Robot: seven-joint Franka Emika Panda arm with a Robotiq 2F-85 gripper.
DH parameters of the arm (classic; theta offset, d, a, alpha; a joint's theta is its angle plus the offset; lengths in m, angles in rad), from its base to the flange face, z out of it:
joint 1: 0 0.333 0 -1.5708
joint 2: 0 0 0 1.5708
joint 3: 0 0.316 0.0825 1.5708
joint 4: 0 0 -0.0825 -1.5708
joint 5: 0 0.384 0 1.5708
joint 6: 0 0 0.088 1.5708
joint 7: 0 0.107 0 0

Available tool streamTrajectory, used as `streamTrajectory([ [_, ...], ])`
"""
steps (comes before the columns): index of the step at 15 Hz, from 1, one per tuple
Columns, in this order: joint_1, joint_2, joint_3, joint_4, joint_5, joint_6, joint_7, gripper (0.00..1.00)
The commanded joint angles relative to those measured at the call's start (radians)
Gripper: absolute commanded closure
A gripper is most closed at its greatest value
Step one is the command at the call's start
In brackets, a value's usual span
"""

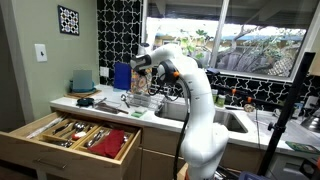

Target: Pick up the plate, turn it around, then place it back on the plate rack

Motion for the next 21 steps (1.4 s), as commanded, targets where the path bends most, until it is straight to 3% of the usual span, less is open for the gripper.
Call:
streamTrajectory([
  [1, 0.027, -0.037, -0.012, 0.002, -0.039, -0.057, 0.015, 0.94],
  [10, 0.041, -0.044, -0.013, 0.035, -0.096, -0.119, -0.018, 0.95],
  [14, 0.025, -0.041, 0.007, 0.055, -0.076, -0.142, -0.135, 0.95],
  [21, 0.008, -0.05, 0.018, 0.14, -0.054, -0.304, -0.418, 0.95],
])
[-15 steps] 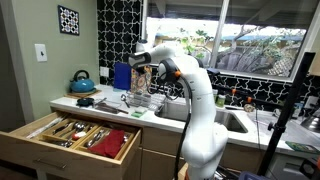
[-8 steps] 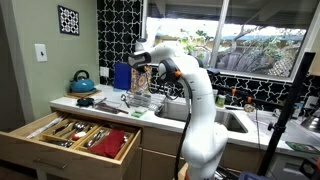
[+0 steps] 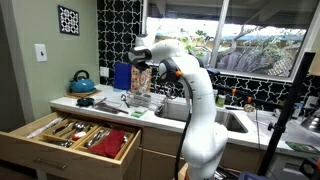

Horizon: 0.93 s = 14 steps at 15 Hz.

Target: Pick up the plate, turn it around, then place it back on the plate rack

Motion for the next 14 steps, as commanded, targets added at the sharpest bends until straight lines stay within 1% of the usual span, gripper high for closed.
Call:
streamTrajectory([
  [1, -0.024, -0.006, 0.011, 0.058, 0.015, -0.096, -0.155, 0.95],
  [8, -0.082, 0.006, 0.046, 0.156, 0.123, -0.267, -0.626, 0.95],
  [12, -0.102, 0.026, 0.051, 0.222, 0.133, -0.41, -0.861, 0.96],
  [13, -0.106, 0.032, 0.051, 0.236, 0.136, -0.429, -0.911, 0.96],
  [14, -0.079, 0.006, 0.035, 0.173, 0.109, -0.376, -0.815, 0.95],
])
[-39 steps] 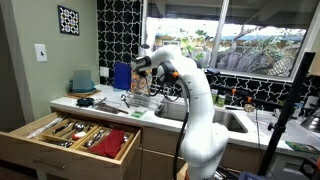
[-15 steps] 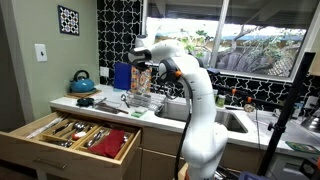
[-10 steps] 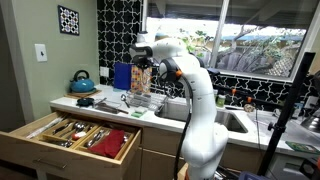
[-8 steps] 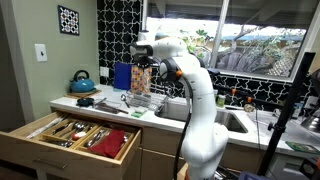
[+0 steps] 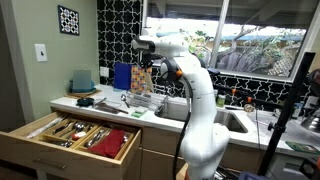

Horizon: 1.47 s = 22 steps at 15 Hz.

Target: Pick up the plate, turn it around, then place it back on the plate rack

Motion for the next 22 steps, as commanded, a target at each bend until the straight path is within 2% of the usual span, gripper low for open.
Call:
streamTrajectory([
  [1, -0.001, 0.001, 0.0, 0.003, 0.0, -0.005, -0.008, 0.93],
  [10, 0.002, 0.007, 0.0, 0.002, 0.0, -0.005, -0.002, 0.95],
  [12, -0.018, 0.009, 0.015, 0.013, 0.014, 0.018, -0.134, 0.95],
  [22, -0.123, 0.039, 0.045, 0.122, 0.125, -0.109, -0.805, 0.95],
])
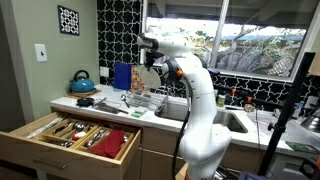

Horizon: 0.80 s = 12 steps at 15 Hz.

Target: Pick up the plate, turn it around, then place it back on the plate rack

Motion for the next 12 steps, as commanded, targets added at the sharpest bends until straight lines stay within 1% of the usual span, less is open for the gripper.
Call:
streamTrajectory([
  [1, -0.05, 0.033, 0.027, 0.07, 0.058, -0.065, -0.224, 0.95],
  [5, -0.074, 0.064, 0.046, 0.118, 0.093, -0.114, -0.447, 0.95],
  [6, -0.093, 0.077, 0.071, 0.146, 0.091, -0.139, -0.495, 0.95],
  [11, -0.112, 0.138, 0.105, 0.247, 0.078, -0.255, -0.746, 0.95],
  [12, -0.086, 0.09, 0.084, 0.158, 0.067, -0.206, -0.651, 0.93],
])
